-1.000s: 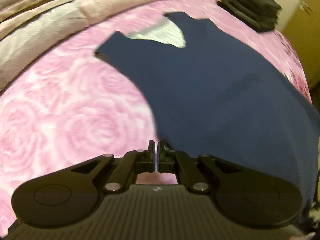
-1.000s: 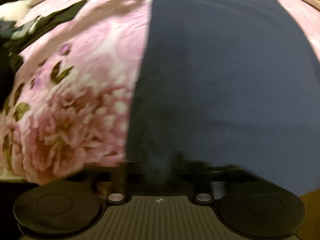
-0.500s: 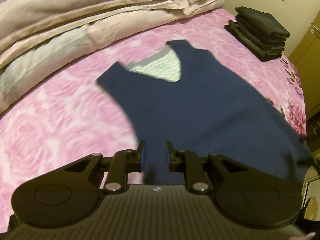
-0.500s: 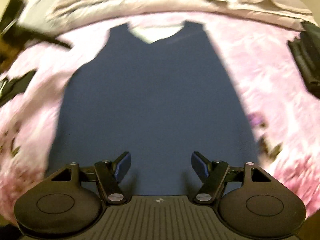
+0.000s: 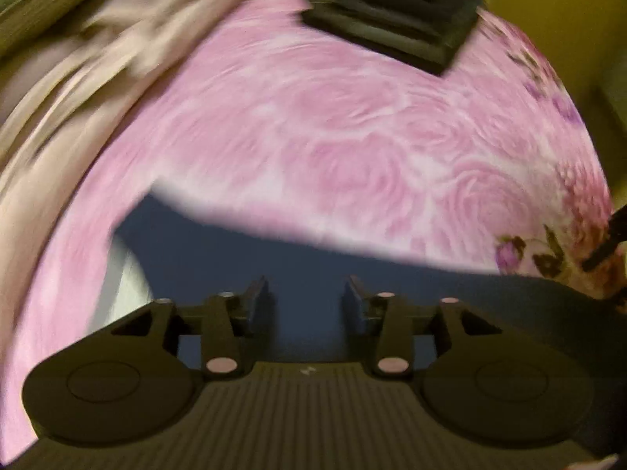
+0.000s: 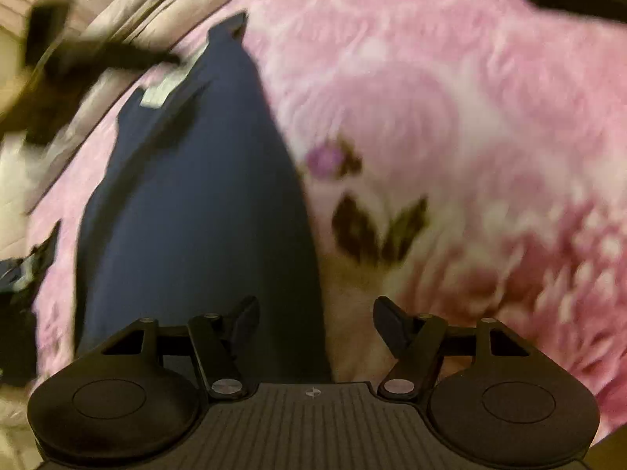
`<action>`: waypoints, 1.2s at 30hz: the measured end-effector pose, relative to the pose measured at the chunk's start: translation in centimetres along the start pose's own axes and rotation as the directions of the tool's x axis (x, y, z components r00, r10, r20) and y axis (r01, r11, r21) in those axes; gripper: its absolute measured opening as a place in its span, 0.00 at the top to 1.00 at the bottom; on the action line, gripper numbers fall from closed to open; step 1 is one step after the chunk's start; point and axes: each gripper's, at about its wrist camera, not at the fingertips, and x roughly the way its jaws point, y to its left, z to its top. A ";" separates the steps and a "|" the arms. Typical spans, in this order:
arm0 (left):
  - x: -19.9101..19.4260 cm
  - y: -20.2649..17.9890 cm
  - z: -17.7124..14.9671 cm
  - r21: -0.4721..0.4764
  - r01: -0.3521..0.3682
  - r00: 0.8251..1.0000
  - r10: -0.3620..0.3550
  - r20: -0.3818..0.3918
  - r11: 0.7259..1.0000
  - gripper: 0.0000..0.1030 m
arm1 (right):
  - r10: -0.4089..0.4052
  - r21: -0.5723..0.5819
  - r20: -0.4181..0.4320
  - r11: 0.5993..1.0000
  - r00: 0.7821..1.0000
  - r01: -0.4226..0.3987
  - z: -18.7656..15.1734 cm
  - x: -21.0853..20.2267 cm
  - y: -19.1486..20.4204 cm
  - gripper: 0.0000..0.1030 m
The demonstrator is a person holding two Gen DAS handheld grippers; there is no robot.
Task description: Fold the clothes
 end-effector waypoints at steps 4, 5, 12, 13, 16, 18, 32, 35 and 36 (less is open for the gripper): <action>5.2 0.6 4.6 0.127 0.119 0.983 -0.099 -0.152 0.985 0.40 | 0.065 -0.082 -0.083 0.994 0.994 -0.072 -1.8 0.6 0.6 0.33; 6.4 0.8 4.9 0.139 0.145 0.966 -0.110 -0.234 0.980 0.40 | 0.065 -0.107 -0.095 0.991 0.993 -0.075 -2.1 0.6 0.8 0.33; 6.5 1.6 2.7 0.079 0.299 0.831 -0.219 -0.512 0.951 0.67 | 0.072 -0.072 -0.094 0.994 0.993 -0.079 -2.9 0.6 0.7 0.33; 6.0 1.7 2.2 0.063 0.316 0.825 -0.241 -0.511 0.947 0.70 | 0.070 -0.066 -0.093 0.995 0.993 -0.077 -2.9 0.6 0.7 0.33; 5.4 2.3 1.6 0.033 0.346 0.819 -0.285 -0.498 0.938 0.73 | 0.067 -0.048 -0.088 0.996 0.994 -0.071 -2.9 0.8 0.7 0.33; 5.5 2.3 1.8 0.028 0.346 0.830 -0.292 -0.476 0.938 0.73 | 0.064 -0.036 -0.085 0.997 0.994 -0.068 -2.9 0.9 0.7 0.33; 8.8 -0.7 2.1 0.035 0.381 0.828 -0.324 -0.459 0.924 0.97 | 0.082 0.239 0.026 0.967 0.996 -0.086 -3.4 0.4 -1.5 0.94; 5.9 -0.3 3.6 0.055 0.362 0.894 -0.330 -0.304 0.930 0.97 | 0.096 0.294 0.049 0.950 0.994 -0.106 -3.2 -0.3 -2.1 0.96; 4.5 0.1 4.3 0.062 0.346 0.918 -0.324 -0.228 0.936 0.97 | 0.070 0.250 0.080 0.964 0.994 -0.088 -2.7 -1.6 -1.6 0.97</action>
